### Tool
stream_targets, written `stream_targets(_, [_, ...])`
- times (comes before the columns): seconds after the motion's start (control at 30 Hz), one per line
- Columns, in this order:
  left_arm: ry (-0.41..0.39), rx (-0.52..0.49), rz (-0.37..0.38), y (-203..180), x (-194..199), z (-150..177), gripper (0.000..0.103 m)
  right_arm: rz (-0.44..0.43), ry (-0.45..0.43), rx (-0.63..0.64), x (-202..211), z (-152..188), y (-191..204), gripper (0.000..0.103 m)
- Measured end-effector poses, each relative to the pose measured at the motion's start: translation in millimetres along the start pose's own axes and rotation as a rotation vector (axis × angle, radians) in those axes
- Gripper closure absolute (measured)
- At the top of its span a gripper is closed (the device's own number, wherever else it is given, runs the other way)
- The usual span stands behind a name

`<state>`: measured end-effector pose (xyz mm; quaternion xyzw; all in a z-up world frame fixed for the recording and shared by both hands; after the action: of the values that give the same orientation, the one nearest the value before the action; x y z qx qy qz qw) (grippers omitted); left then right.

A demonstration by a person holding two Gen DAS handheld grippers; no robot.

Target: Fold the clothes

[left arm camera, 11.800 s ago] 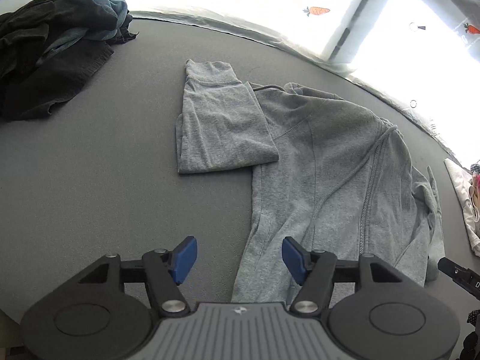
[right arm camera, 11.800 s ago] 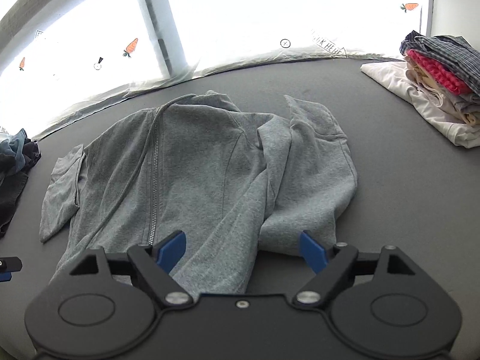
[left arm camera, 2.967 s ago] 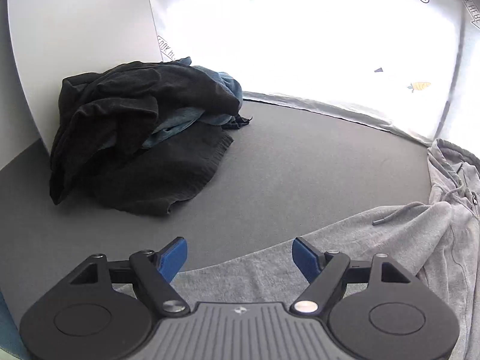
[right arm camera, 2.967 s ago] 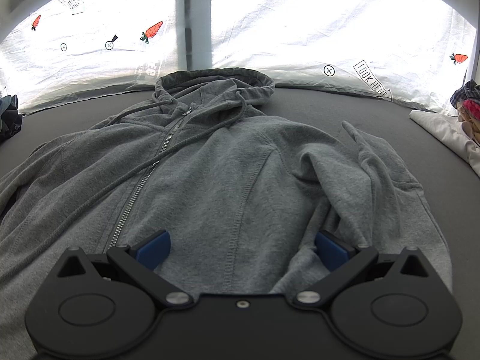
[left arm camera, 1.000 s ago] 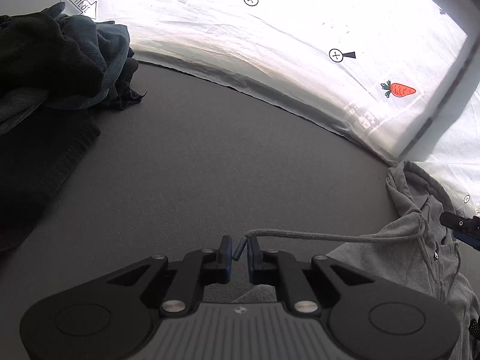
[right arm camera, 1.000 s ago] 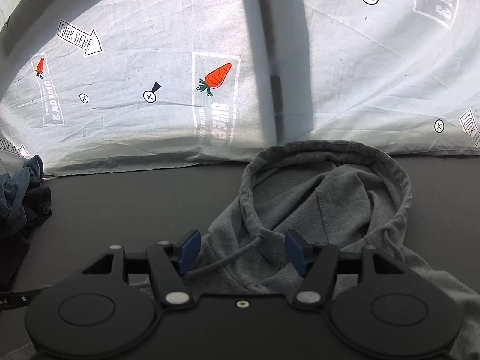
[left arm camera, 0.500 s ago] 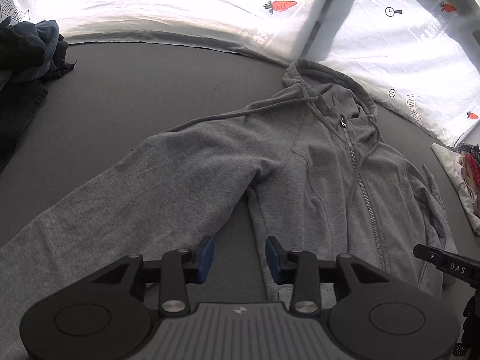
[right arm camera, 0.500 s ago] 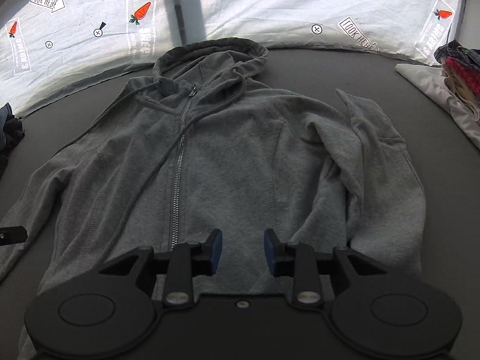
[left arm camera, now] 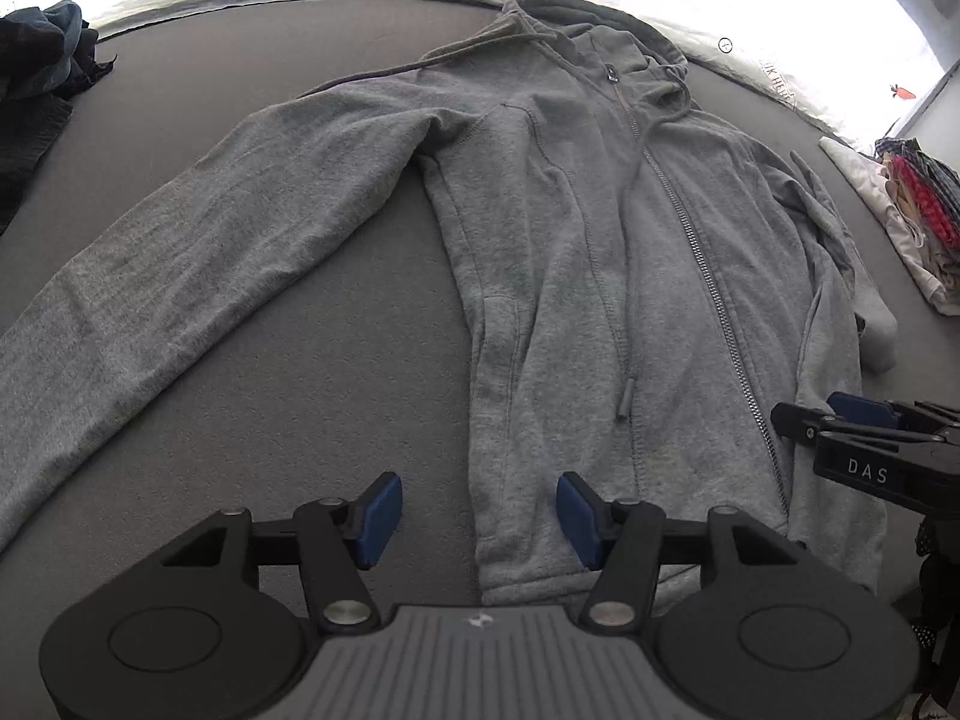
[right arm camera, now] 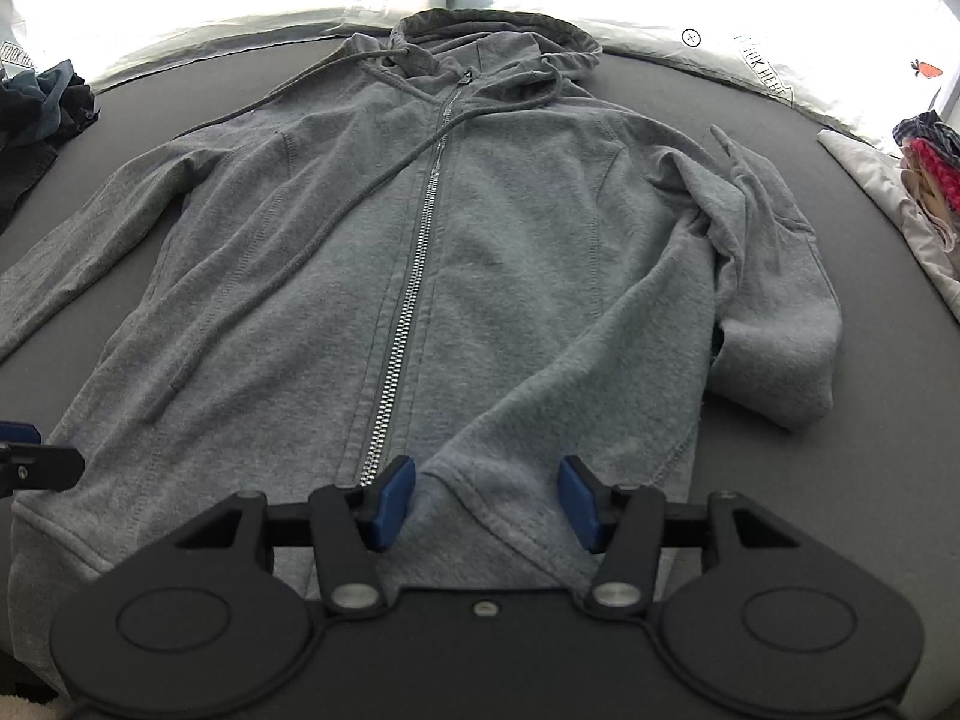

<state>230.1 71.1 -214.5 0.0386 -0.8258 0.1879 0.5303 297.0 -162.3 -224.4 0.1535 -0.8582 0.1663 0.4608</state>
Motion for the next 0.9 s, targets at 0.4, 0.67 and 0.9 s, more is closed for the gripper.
stream_targets(0.4, [0.021, 0.129, 0.037, 3, 1, 9, 0.085, 0.152, -0.049, -0.150, 55, 25, -86, 0.095])
stream_targets(0.67, [0.035, 0.142, 0.043, 7, -5, 9, 0.080, 0.185, 0.114, -0.287, 32, 82, -128, 0.088])
stream_targets(0.9, [-0.018, 0.155, -0.068, -4, 0, 1, 0.047, 0.165, 0.038, -0.250, 35, 60, -150, 0.052])
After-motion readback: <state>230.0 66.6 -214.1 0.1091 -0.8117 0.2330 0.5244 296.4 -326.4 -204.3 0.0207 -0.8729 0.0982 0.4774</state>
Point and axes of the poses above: each gripper's, at about its wrist camera, not at the fingertips, and x roughly against the way its jaws point, y to its left, z to its underside, the point moved 9 cm from there along -x, roughly the way its jaws point, and after that the axes turned 11 degrees about x, right-handed, at the moved point
